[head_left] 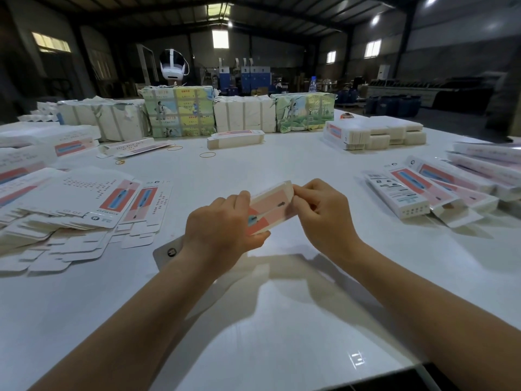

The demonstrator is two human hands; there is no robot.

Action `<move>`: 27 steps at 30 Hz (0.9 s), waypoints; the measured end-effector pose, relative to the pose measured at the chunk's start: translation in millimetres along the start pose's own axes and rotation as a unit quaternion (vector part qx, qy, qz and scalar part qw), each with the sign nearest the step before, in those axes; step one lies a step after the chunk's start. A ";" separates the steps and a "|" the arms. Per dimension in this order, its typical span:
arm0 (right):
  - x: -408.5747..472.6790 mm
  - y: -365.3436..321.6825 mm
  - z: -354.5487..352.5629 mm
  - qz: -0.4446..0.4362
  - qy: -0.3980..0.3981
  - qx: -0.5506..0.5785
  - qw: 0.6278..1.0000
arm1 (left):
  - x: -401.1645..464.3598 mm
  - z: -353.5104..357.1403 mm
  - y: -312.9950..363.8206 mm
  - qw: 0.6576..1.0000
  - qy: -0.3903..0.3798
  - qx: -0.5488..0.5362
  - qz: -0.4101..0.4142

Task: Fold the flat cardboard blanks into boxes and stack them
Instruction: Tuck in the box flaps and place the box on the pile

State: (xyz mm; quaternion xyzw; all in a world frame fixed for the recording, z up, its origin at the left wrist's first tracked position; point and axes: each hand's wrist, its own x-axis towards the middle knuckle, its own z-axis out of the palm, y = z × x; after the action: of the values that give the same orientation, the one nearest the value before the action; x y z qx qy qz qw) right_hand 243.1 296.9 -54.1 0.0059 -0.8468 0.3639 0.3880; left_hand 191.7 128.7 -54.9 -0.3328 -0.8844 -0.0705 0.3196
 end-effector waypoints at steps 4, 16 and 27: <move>-4.0 -3.1 1.7 -0.075 0.001 -0.086 0.993 | -0.1 1.6 -2.0 1.000 0.000 0.011 -0.007; -3.5 -0.5 3.8 -0.086 0.065 -0.093 0.990 | 1.4 3.6 2.2 0.999 -0.012 0.033 0.006; 0.7 1.7 -0.8 -0.085 0.029 -0.107 0.990 | 0.3 3.1 1.6 0.997 -0.025 0.060 0.046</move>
State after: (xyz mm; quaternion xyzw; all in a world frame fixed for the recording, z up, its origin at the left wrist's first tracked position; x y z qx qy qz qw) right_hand 242.5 298.8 -54.4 0.0255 -0.8656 0.2371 0.4402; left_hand 190.9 131.2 -57.2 -0.3551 -0.8783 0.0059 0.3200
